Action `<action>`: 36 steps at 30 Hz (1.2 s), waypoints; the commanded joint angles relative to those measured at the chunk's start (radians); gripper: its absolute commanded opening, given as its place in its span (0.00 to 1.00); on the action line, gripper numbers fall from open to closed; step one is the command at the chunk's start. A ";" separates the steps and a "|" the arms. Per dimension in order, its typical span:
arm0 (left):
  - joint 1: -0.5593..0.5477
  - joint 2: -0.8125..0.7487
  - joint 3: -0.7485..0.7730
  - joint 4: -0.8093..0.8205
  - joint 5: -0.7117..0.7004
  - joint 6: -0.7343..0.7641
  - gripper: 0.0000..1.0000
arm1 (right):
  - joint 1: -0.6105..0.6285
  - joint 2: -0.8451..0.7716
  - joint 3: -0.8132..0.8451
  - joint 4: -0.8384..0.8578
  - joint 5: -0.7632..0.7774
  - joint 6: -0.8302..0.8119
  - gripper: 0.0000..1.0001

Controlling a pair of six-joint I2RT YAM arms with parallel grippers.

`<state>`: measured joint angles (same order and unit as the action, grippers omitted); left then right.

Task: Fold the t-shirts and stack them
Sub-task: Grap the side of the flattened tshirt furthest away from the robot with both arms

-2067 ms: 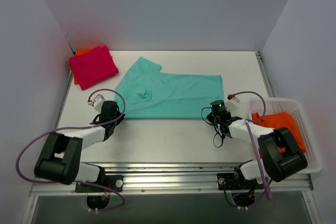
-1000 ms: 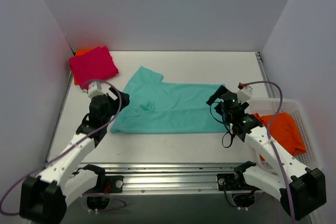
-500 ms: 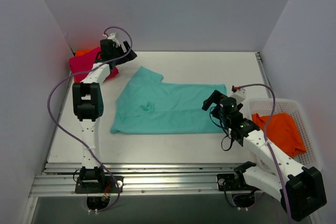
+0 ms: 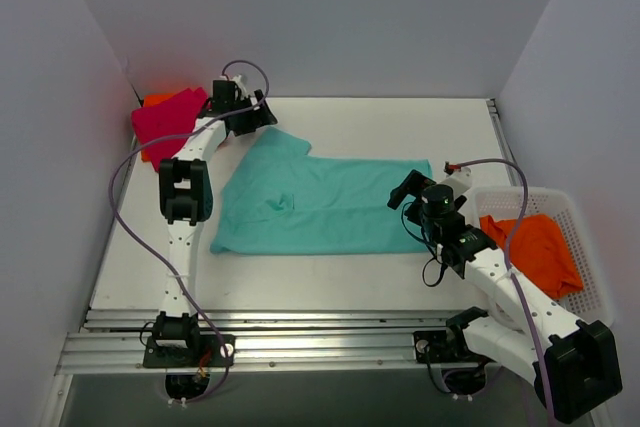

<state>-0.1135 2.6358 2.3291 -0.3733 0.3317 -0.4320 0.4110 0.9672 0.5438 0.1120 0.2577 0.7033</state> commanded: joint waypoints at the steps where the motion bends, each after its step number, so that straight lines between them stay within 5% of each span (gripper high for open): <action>1: -0.032 -0.025 -0.042 -0.062 -0.046 0.013 0.94 | -0.011 -0.005 0.021 -0.002 0.037 -0.016 1.00; 11: -0.066 -0.017 -0.045 -0.134 -0.180 0.004 1.00 | -0.024 -0.015 0.018 -0.018 0.071 -0.011 1.00; 24: -0.066 -0.003 -0.047 -0.144 -0.160 -0.007 0.56 | -0.029 0.025 0.042 -0.038 0.114 0.007 1.00; 31: -0.068 0.018 -0.031 -0.174 -0.143 -0.013 0.51 | -0.032 0.031 0.051 -0.048 0.137 0.010 1.00; 36: -0.068 0.049 0.003 -0.199 -0.135 -0.013 0.20 | -0.037 0.074 0.051 -0.008 0.146 0.030 1.00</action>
<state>-0.1802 2.6255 2.3127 -0.4595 0.1841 -0.4541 0.3847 1.0054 0.5598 0.0799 0.3611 0.7139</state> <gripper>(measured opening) 0.261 0.995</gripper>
